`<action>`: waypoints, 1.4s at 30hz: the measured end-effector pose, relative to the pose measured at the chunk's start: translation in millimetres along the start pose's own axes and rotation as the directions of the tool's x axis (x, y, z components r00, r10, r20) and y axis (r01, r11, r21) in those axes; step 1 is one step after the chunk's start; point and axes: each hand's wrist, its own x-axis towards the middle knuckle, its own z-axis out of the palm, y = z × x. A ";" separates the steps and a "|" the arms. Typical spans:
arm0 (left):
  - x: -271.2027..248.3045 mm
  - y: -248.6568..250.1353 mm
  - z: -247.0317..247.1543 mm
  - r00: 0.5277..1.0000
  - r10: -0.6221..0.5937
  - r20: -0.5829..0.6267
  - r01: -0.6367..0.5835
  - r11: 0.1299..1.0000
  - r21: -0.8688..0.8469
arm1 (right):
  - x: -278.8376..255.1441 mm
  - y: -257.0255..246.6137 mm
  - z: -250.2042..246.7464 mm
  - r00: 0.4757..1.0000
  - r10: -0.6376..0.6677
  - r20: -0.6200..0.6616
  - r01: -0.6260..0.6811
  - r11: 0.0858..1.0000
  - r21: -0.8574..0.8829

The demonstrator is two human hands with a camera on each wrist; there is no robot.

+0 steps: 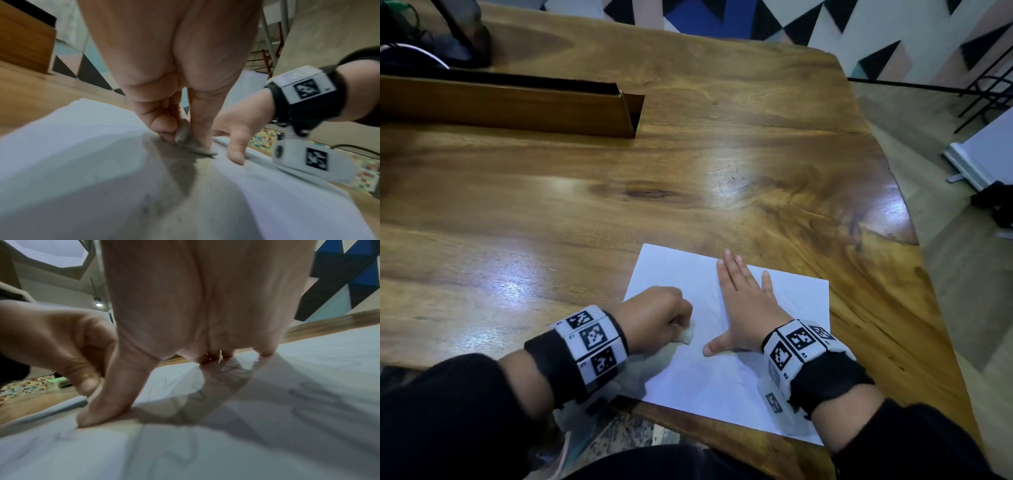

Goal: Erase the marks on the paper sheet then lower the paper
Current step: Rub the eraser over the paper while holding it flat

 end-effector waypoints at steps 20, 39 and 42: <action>-19.6 -5.5 4.6 0.982 0.007 0.188 -0.008 1.000 0.006 | -0.2 0.0 -0.2 1.000 0.001 0.008 -0.001 1.000 -0.003; -3.5 6.0 9.5 1.000 0.008 -0.014 -0.008 1.000 0.006 | -0.5 -0.7 -2.3 1.000 -0.004 0.009 0.004 1.000 0.005; -20.7 5.7 10.3 0.979 0.068 0.191 -0.068 0.998 -0.006 | -1.0 -0.5 -1.9 1.000 -0.001 0.005 0.001 1.000 0.000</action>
